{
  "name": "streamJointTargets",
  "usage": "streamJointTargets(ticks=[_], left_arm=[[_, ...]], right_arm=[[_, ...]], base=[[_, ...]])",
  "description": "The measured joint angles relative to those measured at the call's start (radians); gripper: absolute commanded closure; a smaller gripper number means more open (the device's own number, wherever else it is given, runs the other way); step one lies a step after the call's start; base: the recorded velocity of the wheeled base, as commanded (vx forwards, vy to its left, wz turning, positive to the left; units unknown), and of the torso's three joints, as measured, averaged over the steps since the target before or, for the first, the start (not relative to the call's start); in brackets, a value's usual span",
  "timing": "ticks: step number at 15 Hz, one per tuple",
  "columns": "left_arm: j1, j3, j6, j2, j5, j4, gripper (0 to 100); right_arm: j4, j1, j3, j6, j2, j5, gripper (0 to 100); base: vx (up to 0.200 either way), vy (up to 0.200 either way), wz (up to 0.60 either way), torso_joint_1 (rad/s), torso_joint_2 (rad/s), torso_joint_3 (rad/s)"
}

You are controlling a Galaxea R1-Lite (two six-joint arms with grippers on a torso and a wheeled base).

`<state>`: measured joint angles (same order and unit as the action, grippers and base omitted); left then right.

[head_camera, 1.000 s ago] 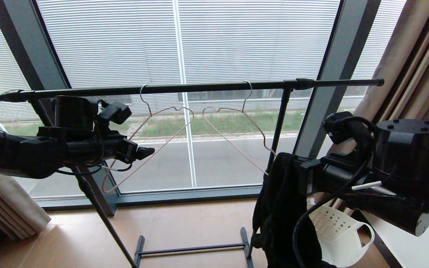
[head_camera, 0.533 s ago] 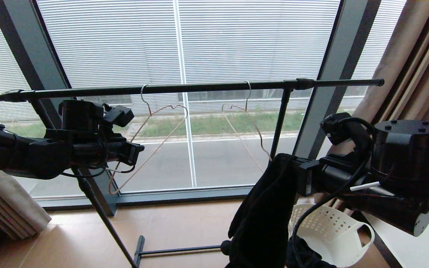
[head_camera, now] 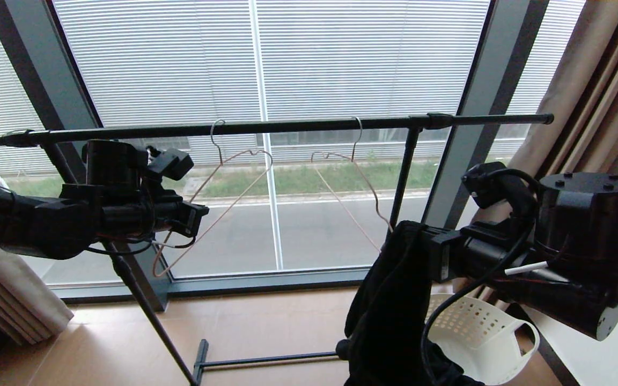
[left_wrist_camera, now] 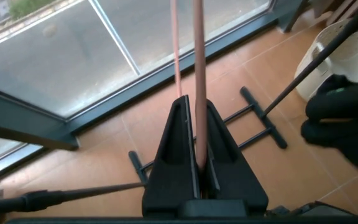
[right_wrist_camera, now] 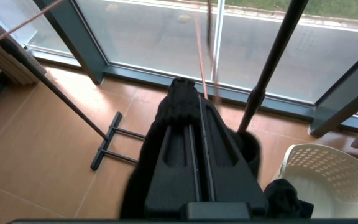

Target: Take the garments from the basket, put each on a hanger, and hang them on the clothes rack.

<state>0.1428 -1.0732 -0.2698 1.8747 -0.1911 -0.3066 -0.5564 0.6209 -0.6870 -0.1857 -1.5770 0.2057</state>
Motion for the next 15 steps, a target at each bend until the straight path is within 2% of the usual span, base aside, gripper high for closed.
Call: streamJointTargets(ticks=[4, 8, 13, 15], left_arm=[[0.044, 0.044, 0.014, -0.075, -0.005, -0.001, 100], [0.054, 0.119, 0.014, -0.16, -0.01, -0.013, 100], [0.074, 0.312, 0.011, -0.317, -0.037, -0.069, 100], [0.085, 0.428, 0.009, -0.417, -0.07, -0.072, 100]], right_arm=[[0.0, 0.0, 0.0, 0.0, 0.0, 0.0, 100], [0.0, 0.0, 0.001, 0.0, -0.006, 0.0, 100], [0.0, 0.0, 0.001, 0.021, -0.015, 0.01, 100], [0.002, 0.0, 0.001, 0.066, -0.018, 0.083, 100]], base=[[0.0, 0.0, 0.0, 0.0, 0.0, 0.0], [0.0, 0.0, 0.0, 0.0, 0.0, 0.0], [0.0, 0.0, 0.0, 0.0, 0.0, 0.0], [0.0, 0.0, 0.0, 0.0, 0.0, 0.0]])
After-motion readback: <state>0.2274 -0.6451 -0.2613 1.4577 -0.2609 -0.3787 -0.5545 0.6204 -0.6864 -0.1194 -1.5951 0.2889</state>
